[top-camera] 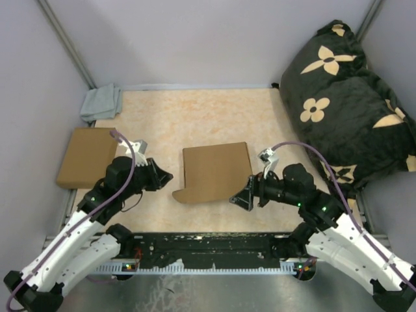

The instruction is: Fold the paper box

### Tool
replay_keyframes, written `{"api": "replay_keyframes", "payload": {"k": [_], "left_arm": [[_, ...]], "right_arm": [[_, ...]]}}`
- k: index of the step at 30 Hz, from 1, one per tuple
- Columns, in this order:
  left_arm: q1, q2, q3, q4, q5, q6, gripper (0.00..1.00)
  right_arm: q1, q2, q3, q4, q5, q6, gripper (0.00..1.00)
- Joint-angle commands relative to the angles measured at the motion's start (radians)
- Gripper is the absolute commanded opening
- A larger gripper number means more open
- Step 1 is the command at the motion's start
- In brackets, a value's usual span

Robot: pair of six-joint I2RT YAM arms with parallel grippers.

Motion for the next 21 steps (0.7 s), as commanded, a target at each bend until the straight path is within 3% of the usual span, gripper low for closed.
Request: {"api": "replay_keyframes", "payload": {"k": [1, 5, 10, 21], "left_arm": [[-0.006, 0.084, -0.033, 0.11, -0.021, 0.035, 0.3], [-0.006, 0.213, -0.059, 0.205, -0.025, 0.068, 0.32], [-0.007, 0.362, -0.054, 0.27, -0.137, 0.082, 0.34], [-0.006, 0.638, -0.05, 0.491, -0.096, 0.113, 0.35]], "right_arm": [[0.004, 0.106, 0.087, -0.042, 0.342, -0.053, 0.88], [-0.083, 0.371, 0.089, 0.012, 0.581, -0.105, 0.92], [-0.24, 0.566, 0.05, 0.25, 0.501, -0.152, 0.89], [-0.249, 0.748, 0.083, 0.349, 0.401, -0.21, 0.83]]}}
